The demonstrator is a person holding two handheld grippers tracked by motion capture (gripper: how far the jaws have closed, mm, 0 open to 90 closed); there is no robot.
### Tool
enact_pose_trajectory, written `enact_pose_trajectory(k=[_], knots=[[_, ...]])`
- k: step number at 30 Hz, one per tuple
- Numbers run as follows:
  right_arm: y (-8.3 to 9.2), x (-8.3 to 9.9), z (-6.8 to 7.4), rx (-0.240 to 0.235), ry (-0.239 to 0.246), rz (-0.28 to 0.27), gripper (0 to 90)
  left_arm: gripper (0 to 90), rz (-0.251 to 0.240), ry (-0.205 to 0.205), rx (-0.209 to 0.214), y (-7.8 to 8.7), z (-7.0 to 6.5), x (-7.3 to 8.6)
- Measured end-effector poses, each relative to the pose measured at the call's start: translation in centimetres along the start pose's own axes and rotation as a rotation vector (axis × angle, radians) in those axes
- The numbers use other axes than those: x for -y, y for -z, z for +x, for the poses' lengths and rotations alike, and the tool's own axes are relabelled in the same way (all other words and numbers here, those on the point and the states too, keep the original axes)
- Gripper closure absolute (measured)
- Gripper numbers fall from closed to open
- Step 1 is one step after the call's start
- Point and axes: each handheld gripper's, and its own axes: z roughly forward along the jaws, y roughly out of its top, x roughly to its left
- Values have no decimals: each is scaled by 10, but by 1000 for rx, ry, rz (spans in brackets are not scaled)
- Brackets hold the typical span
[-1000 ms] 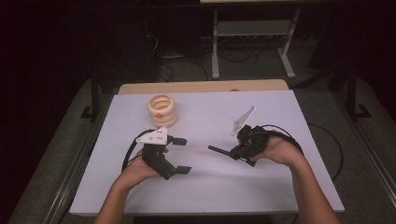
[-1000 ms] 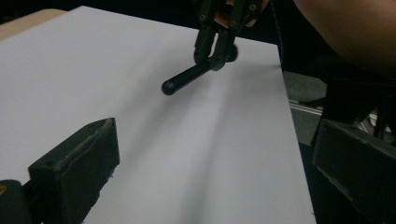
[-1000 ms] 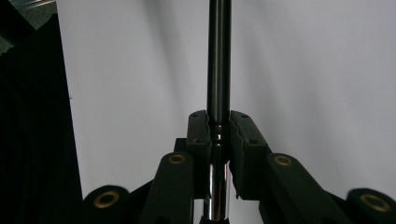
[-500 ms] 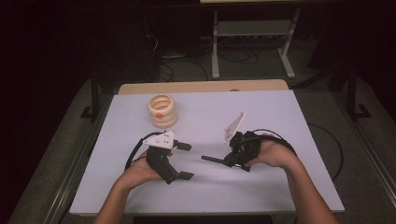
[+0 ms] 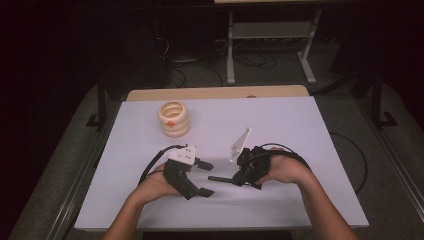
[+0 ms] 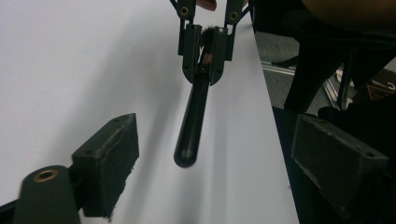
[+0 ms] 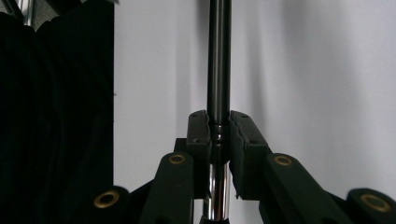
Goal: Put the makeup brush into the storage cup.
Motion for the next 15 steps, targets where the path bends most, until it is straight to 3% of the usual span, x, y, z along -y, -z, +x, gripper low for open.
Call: enact_pose_trajectory(k=[2, 3, 6, 15], knots=[[0, -2, 2, 0, 4, 2, 782, 195, 3, -2, 8, -2, 0, -1], [-1, -3, 4, -8, 1, -2, 782, 251, 9, -5, 11, -3, 0, -1], [-1, -4, 4, -11, 5, -3, 782, 266, 19, -4, 11, -6, -1, -1], [-3, -8, 8, -21, 20, -1, 782, 444, 39, -16, 11, -11, -3, -3]])
